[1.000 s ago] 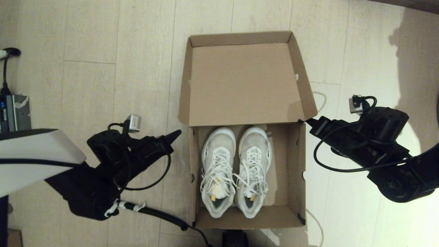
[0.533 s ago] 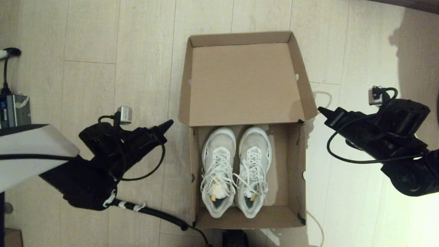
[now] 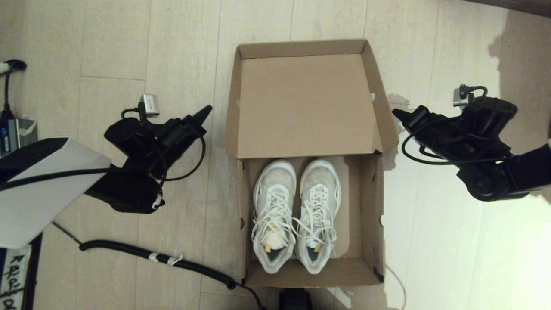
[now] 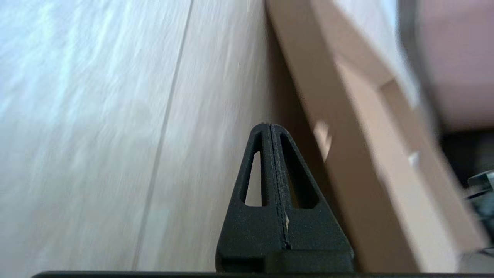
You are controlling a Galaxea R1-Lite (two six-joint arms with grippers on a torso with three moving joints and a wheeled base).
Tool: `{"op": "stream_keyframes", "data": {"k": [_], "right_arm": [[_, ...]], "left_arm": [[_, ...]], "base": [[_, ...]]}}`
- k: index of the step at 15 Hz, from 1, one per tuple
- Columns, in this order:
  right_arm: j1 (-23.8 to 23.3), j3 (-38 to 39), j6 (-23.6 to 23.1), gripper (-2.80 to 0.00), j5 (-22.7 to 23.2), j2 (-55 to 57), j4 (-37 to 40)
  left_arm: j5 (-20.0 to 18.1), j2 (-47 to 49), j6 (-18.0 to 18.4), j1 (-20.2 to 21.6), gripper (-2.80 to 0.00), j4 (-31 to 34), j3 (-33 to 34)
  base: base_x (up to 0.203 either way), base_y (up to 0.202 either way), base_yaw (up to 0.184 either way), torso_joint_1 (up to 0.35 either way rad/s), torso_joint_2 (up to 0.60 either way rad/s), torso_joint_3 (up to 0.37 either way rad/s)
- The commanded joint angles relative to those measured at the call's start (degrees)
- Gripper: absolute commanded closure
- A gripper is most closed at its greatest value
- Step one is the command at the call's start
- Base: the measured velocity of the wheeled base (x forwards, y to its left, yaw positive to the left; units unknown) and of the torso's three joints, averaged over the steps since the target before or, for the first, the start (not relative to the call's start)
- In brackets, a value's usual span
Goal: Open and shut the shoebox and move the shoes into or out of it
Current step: Close the shoe box
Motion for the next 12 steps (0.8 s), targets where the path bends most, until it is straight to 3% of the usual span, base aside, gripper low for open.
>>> {"op": "stream_keyframes", "data": {"k": [1,4,6,12], "right_arm": [[-0.44,-4.59,2.74,0.00,0.78,0.82,2.04],[-0.60,-7.84,4.42,0.00,1.54,1.89,4.81],[-0.35,-8.53,9.64,0.00,2.67,1.45,5.90],[1.81,-10.62,12.04,0.00,4.40,3.79,5.94]], "left_arm": [[-0.20,1.89,-1.77,0.03,0.00,1.23,-4.88],[-0.25,3.23,-5.14,-0.27,0.00,3.99,-9.18],[-0.25,4.04,-7.68,-0.62,0.00,5.81,-12.51],[-0.17,6.28,-13.29,-1.98,0.00,9.85,-21.23]], "base": [[0.000,0.000,0.000,0.000,0.00,0.000],[0.000,0.000,0.000,0.000,0.00,0.000],[0.000,0.000,0.000,0.000,0.00,0.000],[0.000,0.000,0.000,0.000,0.00,0.000]]}}
